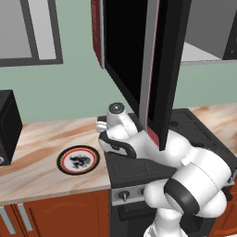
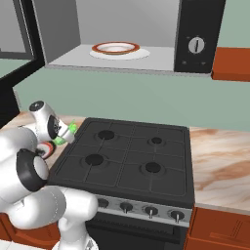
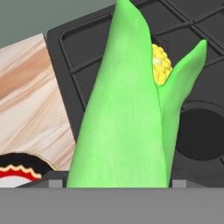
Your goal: Pick the corn from the counter and place it in the microwave. Then turn on the microwave.
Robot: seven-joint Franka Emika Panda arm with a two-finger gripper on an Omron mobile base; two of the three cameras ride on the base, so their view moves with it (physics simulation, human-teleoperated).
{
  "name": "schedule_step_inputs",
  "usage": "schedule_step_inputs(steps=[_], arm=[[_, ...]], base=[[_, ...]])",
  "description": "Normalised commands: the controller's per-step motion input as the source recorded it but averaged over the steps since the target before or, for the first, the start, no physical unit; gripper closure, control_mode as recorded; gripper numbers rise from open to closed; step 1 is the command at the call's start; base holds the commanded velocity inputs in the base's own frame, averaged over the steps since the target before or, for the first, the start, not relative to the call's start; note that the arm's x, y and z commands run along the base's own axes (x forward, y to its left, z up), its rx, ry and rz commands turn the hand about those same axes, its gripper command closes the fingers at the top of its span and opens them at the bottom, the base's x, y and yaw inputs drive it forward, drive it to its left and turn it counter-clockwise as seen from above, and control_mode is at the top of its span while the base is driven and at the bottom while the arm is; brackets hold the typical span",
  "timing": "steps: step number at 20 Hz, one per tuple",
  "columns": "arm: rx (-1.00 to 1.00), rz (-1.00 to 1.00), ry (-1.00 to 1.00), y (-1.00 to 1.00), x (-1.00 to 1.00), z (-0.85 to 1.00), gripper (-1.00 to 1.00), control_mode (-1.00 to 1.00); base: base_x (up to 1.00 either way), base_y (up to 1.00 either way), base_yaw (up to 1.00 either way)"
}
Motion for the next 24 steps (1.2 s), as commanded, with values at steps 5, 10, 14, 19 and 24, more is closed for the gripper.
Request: schedule_step_inputs(steps=[5, 10, 14, 19, 24], arm=[[0.02, 0.0, 0.02, -0.34, 0.02, 0.01, 1.0, -1.0], [0.06, 0.0, 0.01, -0.37, 0.06, 0.0, 1.0, -1.0], [0.04, 0.0, 0.01, -0.32, 0.07, 0.14, 1.0, -1.0], [0.01, 0.0, 0.0, -0.27, 0.03, 0.21, 1.0, -1.0], [0.02, 0.0, 0.01, -0.39, 0.0, 0.18, 1.0, -1.0]], base=[[0.0, 0.0, 0.0], [0.0, 0.0, 0.0], [0.0, 0.0, 0.0], [0.0, 0.0, 0.0], [0.0, 0.0, 0.0]])
